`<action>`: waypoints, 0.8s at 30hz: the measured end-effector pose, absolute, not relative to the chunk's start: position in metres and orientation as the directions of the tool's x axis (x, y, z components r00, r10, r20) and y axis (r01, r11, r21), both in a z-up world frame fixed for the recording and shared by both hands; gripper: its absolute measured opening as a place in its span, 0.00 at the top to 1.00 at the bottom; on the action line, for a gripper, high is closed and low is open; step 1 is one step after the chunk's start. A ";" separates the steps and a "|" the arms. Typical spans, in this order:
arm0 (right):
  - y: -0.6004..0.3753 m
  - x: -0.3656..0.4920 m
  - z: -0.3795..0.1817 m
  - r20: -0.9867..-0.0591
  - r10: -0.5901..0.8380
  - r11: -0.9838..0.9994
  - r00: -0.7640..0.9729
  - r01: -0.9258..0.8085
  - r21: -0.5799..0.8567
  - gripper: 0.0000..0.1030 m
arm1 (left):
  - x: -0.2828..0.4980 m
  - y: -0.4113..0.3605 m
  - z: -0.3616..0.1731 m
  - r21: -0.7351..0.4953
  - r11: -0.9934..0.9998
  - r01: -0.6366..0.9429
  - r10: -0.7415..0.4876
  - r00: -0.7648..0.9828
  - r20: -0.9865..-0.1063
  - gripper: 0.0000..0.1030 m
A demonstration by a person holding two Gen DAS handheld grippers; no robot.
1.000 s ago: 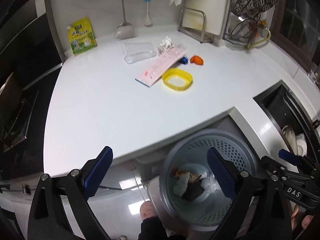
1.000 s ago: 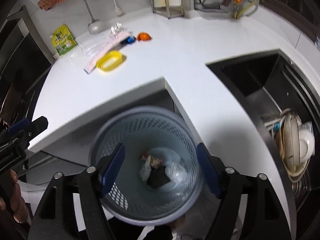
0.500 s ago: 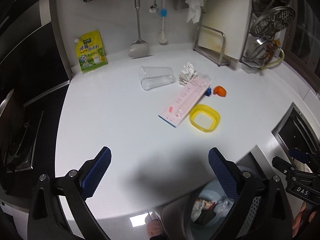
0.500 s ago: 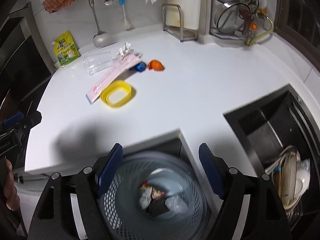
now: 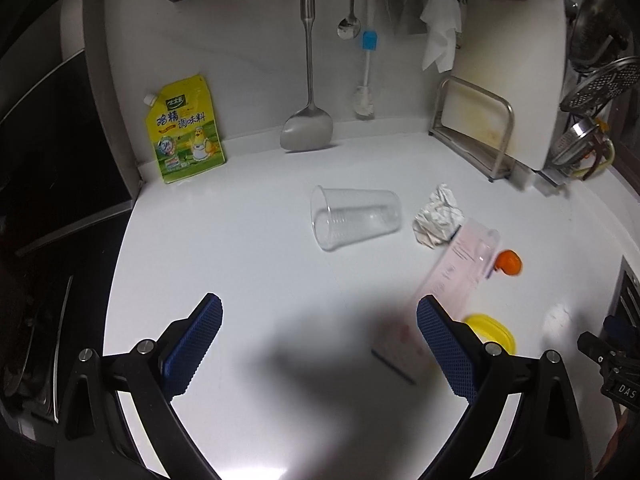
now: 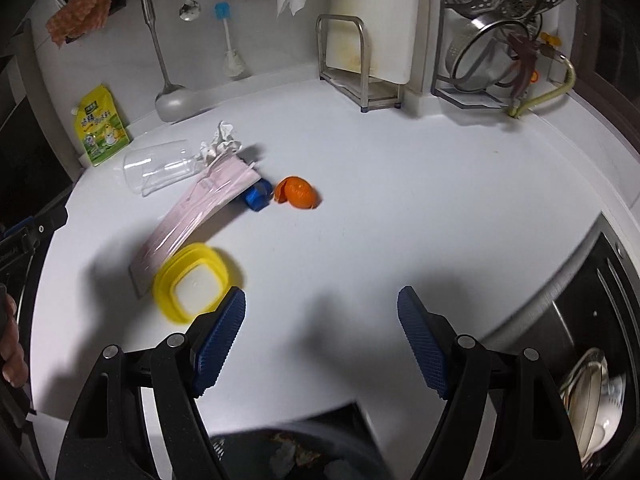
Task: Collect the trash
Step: 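Move both open tools back over the counter toward the cup and orange peel, then grasp the orange peel with the right tool while the left tool approaches the clear cup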
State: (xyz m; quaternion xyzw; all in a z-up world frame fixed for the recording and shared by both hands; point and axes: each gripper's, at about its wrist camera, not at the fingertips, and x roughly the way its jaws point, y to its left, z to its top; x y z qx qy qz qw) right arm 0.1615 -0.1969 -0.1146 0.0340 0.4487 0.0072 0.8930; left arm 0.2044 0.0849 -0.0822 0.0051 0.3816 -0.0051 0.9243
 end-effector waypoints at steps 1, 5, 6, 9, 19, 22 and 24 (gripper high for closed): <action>-0.197 0.169 -0.117 -0.802 0.047 0.998 0.596 0.014 0.069 0.27 | 0.212 0.085 -0.085 0.009 1.000 0.012 -0.002 0.708 -0.706 0.07; -0.197 0.208 -0.130 -0.809 0.054 0.998 0.586 -0.008 0.060 0.27 | 0.241 0.091 -0.099 -0.001 1.000 0.010 -0.008 0.694 -0.720 0.07; -0.198 0.216 -0.132 -0.810 0.061 0.998 0.583 -0.016 0.063 0.27 | 0.247 0.092 -0.101 -0.002 1.000 0.011 -0.009 0.691 -0.723 0.07; -0.197 0.240 -0.142 -0.814 0.067 0.998 0.577 -0.036 0.057 0.27 | 0.258 0.092 -0.108 0.002 1.000 0.014 -0.008 0.687 -0.727 0.07; -0.190 0.287 -0.167 -0.825 0.067 0.997 0.561 -0.077 0.028 0.27 | 0.280 0.098 -0.127 -0.015 1.000 0.019 -0.024 0.660 -0.751 0.07; -0.187 0.293 -0.169 -0.822 0.077 0.995 0.565 -0.091 0.031 0.27 | 0.282 0.097 -0.131 -0.022 1.000 0.022 -0.031 0.655 -0.755 0.07; -0.184 0.296 -0.171 -0.819 0.068 0.995 0.569 -0.095 0.017 0.27 | 0.284 0.097 -0.132 -0.023 0.999 0.024 -0.033 0.652 -0.757 0.07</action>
